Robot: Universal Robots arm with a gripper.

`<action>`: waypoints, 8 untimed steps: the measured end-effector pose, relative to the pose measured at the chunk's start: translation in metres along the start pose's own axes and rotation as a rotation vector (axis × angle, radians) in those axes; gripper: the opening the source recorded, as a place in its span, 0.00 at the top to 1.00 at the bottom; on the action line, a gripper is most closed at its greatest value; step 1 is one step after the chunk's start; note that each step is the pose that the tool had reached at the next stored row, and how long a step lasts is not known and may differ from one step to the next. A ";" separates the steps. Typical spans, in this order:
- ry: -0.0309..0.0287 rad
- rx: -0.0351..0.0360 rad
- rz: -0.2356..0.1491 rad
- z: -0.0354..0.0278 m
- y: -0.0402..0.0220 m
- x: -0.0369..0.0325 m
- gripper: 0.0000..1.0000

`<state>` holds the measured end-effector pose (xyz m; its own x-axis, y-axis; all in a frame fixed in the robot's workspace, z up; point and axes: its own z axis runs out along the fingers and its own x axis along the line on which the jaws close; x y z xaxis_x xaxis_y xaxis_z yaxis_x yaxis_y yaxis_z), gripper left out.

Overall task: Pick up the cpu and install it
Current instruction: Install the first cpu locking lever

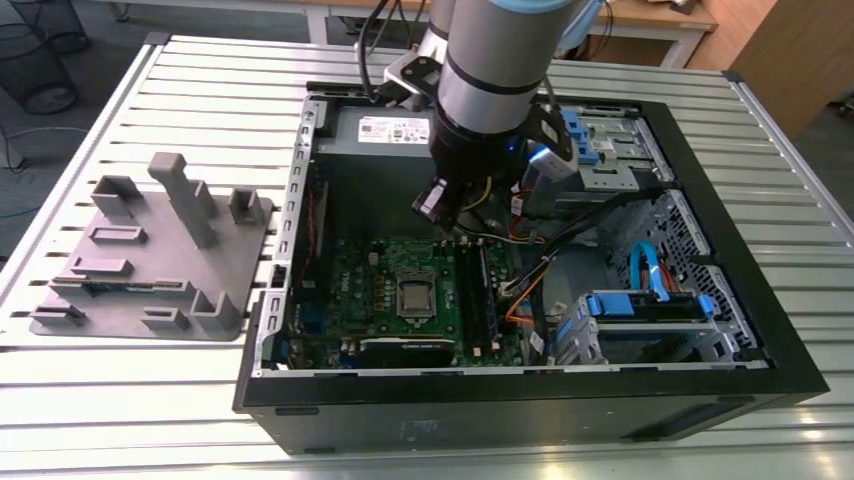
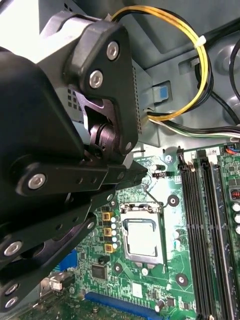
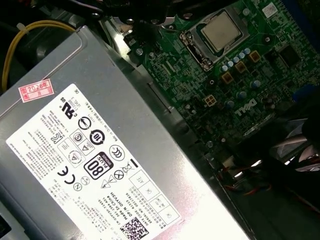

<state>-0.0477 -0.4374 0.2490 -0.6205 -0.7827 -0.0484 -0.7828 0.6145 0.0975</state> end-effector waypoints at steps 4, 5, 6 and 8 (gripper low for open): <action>-0.0035 -0.0026 0.000 0.0015 0.0008 -0.0011 0.89; -0.0033 -0.0026 0.000 0.0021 0.0007 -0.0011 0.89; -0.0033 -0.0026 0.000 0.0028 0.0007 -0.0011 0.89; -0.0033 -0.0025 0.000 0.0045 0.0005 -0.0010 0.89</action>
<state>-0.0477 -0.4359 0.2446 -0.6205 -0.7825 -0.0517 -0.7829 0.6141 0.1000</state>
